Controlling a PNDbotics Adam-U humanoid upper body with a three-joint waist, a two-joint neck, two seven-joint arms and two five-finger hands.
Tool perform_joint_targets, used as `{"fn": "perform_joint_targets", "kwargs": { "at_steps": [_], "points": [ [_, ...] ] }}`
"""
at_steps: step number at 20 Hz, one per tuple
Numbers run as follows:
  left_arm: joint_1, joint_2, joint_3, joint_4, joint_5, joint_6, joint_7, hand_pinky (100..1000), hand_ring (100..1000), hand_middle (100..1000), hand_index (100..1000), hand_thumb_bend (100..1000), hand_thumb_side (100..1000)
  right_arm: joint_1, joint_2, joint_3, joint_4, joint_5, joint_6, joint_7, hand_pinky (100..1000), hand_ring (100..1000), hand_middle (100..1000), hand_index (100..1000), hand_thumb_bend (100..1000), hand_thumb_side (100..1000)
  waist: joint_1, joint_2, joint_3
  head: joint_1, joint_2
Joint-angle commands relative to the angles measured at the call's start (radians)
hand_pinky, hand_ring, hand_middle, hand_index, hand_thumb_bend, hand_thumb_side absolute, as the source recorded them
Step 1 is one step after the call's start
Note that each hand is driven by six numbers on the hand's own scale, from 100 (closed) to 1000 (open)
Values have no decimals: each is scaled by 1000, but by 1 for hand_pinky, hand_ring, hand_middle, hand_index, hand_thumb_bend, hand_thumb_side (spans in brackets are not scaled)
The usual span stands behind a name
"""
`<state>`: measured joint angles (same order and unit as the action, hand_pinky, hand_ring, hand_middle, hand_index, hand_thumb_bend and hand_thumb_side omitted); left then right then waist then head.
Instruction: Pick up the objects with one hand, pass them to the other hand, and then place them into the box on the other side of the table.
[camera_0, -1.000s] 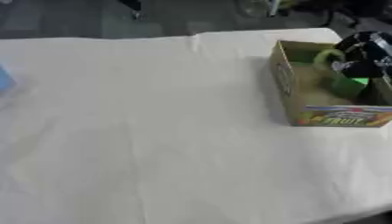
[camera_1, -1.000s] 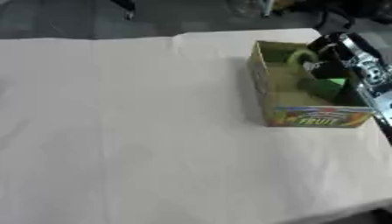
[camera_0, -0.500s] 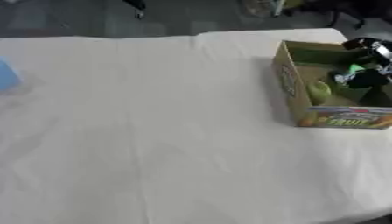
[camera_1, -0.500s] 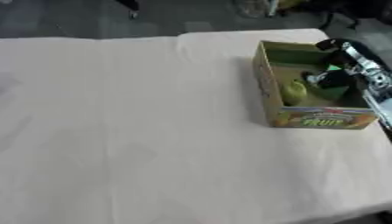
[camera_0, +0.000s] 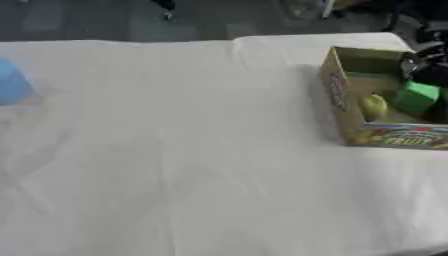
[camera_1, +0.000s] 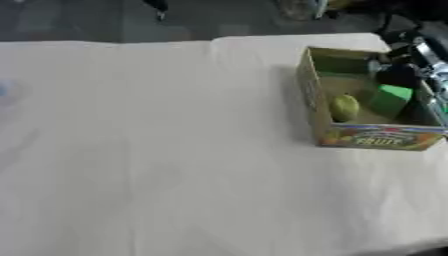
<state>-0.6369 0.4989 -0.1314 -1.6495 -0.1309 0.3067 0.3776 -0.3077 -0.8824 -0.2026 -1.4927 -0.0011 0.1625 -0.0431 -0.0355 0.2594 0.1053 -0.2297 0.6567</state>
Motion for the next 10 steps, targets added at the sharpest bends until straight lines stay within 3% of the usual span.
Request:
{"fn": "perform_joint_targets", "kwargs": {
  "at_steps": [1,4,10],
  "points": [
    [-34,52,23,4,-19,7,3,706,669,608,817,682,457,-10,-23,-29,-60,-67,-6,-44,848,811,862,872,100,280,16,-21,-1,43,-5],
    [-78,85,29,45,-55,27,-35,717,683,619,819,690,440,-11,-17,-38,-95,-101,-22,-56,852,810,860,867,257,185,17,-22,1,73,-4],
    [-233,166,1,200,-193,28,-241,734,700,631,814,776,331,-18,-7,-33,-144,-162,-52,-66,852,795,848,852,263,185,19,-28,6,88,8]
  ]
}}
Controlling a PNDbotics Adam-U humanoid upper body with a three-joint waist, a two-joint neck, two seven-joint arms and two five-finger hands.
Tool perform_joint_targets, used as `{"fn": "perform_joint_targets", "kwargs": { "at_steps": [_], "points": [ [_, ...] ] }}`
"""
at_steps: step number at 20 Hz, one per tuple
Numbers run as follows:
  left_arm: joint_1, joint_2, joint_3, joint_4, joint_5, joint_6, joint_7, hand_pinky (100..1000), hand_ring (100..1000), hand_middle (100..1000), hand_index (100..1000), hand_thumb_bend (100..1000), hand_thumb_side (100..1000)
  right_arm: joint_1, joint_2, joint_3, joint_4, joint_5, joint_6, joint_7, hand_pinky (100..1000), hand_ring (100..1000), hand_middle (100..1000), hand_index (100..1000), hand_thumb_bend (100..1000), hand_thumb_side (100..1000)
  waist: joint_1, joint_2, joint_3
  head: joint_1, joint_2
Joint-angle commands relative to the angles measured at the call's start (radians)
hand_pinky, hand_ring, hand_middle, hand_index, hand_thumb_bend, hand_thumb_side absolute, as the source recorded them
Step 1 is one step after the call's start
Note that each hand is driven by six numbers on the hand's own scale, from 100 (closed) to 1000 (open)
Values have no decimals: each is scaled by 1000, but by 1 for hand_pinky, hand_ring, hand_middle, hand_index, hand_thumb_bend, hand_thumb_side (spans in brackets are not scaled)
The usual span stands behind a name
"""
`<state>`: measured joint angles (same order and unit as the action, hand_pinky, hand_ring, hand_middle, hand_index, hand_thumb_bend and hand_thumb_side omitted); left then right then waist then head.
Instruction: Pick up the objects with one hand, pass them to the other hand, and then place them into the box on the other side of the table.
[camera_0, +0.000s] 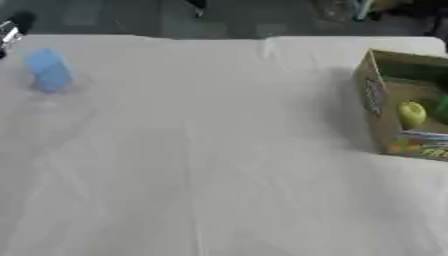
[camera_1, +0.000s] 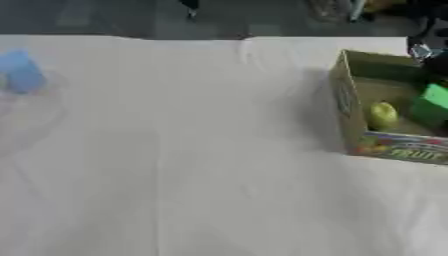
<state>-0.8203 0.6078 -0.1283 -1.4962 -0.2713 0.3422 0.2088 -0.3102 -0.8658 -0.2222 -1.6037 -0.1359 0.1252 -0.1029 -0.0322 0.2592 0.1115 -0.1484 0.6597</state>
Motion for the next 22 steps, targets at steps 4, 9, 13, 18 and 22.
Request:
{"fn": "perform_joint_targets", "kwargs": {
  "at_steps": [4,9,13,18,22],
  "points": [
    [-144,78,-28,172,-151,-46,-225,750,721,658,825,852,291,-21,-22,-10,-52,-53,-22,-18,851,795,847,849,250,188,18,-28,2,26,7],
    [-247,56,-40,346,-281,-98,-471,769,748,694,844,894,294,-22,-24,-7,-60,-53,-19,-20,852,795,846,848,248,193,17,-29,4,42,3],
    [-285,35,-24,420,-354,-125,-560,786,764,712,843,899,282,-21,-23,-7,-61,-50,-17,-20,853,794,846,848,248,201,17,-29,4,45,-1],
    [-371,-29,6,599,-487,-115,-681,811,788,732,840,895,252,-24,-18,-3,-59,-49,-14,-16,853,792,844,847,248,205,13,-24,-1,59,-10],
    [-407,-63,46,686,-563,-96,-692,825,800,740,839,885,243,-29,-14,0,-60,-49,-13,-12,853,791,843,845,249,209,10,-15,-4,77,-19]
  ]
}}
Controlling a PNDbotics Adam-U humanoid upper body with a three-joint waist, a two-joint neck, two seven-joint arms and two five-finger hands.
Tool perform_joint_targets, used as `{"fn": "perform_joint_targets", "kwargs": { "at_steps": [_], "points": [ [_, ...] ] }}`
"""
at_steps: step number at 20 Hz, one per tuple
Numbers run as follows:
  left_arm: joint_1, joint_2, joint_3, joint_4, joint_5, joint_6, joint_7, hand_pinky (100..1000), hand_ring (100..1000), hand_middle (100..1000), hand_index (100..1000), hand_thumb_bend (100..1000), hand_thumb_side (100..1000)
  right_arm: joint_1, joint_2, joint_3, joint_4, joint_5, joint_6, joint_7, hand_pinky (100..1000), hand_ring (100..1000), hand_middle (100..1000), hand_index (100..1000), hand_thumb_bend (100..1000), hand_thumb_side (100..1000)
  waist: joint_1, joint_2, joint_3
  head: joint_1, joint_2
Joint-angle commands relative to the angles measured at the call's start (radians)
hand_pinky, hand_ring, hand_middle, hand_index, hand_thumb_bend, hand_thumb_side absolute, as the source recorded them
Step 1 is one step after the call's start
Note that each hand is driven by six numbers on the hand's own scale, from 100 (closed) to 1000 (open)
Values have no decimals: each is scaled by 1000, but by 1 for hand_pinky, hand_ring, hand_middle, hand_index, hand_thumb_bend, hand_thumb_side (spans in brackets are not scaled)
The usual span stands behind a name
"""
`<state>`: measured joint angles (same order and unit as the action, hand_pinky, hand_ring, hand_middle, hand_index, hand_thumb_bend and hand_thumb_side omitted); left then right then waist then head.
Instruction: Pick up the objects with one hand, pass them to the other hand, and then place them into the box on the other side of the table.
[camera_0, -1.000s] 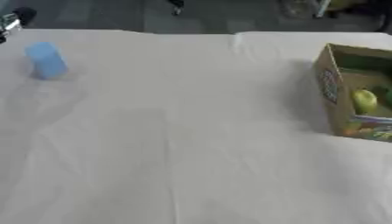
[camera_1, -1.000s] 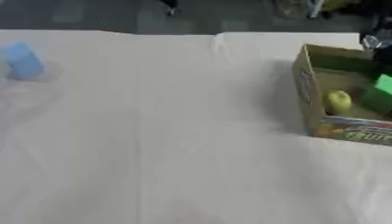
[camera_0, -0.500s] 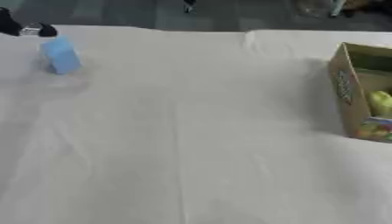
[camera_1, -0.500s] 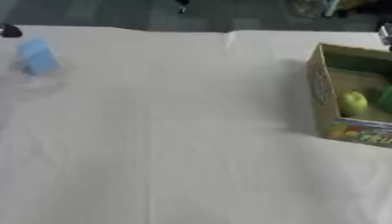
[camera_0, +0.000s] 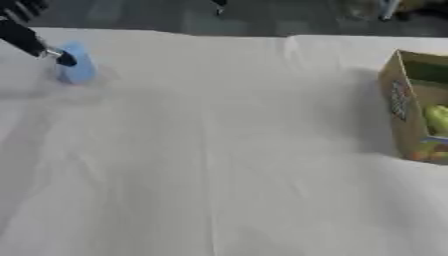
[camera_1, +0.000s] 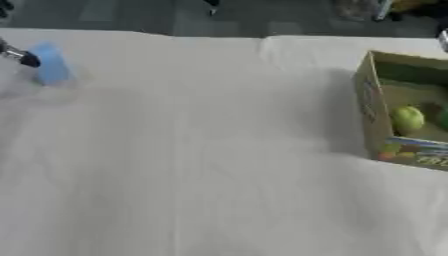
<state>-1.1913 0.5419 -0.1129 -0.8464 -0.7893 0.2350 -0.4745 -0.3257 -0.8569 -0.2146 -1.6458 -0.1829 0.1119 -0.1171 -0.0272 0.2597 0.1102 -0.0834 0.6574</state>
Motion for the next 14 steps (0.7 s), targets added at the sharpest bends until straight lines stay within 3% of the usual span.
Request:
{"fn": "perform_joint_targets", "kwargs": {
  "at_steps": [1,8,14],
  "points": [
    [-43,-3,38,56,-65,21,-6,826,801,742,838,881,234,-15,-22,-7,-18,-2,0,3,853,790,843,845,249,211,5,-13,-4,18,-20],
    [-62,-26,100,142,-149,101,60,824,799,740,816,805,172,-23,-14,-4,-16,0,3,8,853,788,841,843,250,219,5,7,-9,47,-42],
    [-65,-28,113,162,-121,100,62,827,801,742,815,806,173,-28,-9,-3,-16,4,5,11,853,787,840,841,249,227,4,20,-12,56,-61]
  ]
}}
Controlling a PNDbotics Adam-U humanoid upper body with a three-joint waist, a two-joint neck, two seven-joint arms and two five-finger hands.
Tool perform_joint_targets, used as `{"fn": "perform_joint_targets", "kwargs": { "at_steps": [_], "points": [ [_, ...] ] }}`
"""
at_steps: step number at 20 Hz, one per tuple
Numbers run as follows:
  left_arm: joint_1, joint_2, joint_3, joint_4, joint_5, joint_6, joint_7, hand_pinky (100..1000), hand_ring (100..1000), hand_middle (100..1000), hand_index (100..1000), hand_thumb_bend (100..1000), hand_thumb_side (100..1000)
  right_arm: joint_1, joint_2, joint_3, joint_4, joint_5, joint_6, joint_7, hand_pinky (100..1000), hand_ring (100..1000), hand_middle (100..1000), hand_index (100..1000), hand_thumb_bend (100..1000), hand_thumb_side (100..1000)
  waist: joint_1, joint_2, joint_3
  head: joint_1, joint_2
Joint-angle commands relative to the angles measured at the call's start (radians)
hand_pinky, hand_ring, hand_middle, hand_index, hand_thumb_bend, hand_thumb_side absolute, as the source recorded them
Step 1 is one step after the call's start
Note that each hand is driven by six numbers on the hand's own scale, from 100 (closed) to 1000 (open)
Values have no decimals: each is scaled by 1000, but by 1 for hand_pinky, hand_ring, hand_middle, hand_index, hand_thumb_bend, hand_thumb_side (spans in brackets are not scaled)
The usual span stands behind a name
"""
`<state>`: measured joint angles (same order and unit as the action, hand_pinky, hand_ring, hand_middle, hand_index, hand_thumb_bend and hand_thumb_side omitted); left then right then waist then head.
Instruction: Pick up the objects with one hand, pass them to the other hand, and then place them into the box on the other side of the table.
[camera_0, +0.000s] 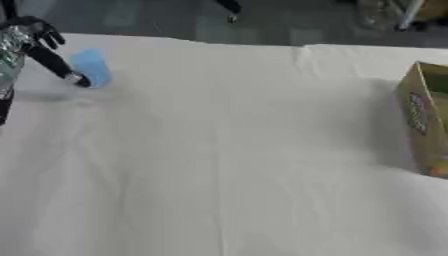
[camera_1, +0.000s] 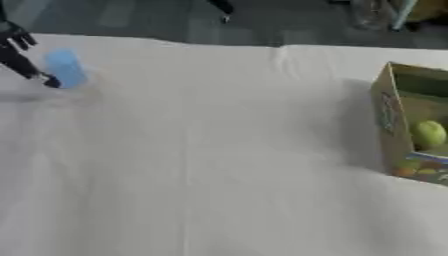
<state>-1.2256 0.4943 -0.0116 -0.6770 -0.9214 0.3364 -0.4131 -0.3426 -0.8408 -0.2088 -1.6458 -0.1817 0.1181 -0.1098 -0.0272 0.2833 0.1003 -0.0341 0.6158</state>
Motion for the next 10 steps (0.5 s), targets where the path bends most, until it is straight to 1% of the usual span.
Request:
{"fn": "perform_joint_targets", "kwargs": {
  "at_steps": [1,6,9,10],
  "points": [
    [-32,20,12,-8,15,-2,3,827,801,742,819,805,170,-12,-24,-8,-16,4,0,4,853,787,840,841,249,228,3,-1,-3,8,-21],
    [-39,25,19,-12,36,-2,20,826,801,741,827,791,153,-16,-22,-8,-15,9,1,6,853,786,839,840,250,233,2,11,-9,18,-28],
    [-44,29,27,-16,70,-6,25,828,801,740,826,773,149,-18,-21,-9,-14,10,2,6,853,785,839,839,249,236,2,18,-13,21,-23],
    [-46,32,28,-15,80,-6,26,827,801,740,824,755,123,-18,-20,-8,-14,10,2,6,854,785,839,839,248,239,2,21,-14,21,-22]
  ]
}}
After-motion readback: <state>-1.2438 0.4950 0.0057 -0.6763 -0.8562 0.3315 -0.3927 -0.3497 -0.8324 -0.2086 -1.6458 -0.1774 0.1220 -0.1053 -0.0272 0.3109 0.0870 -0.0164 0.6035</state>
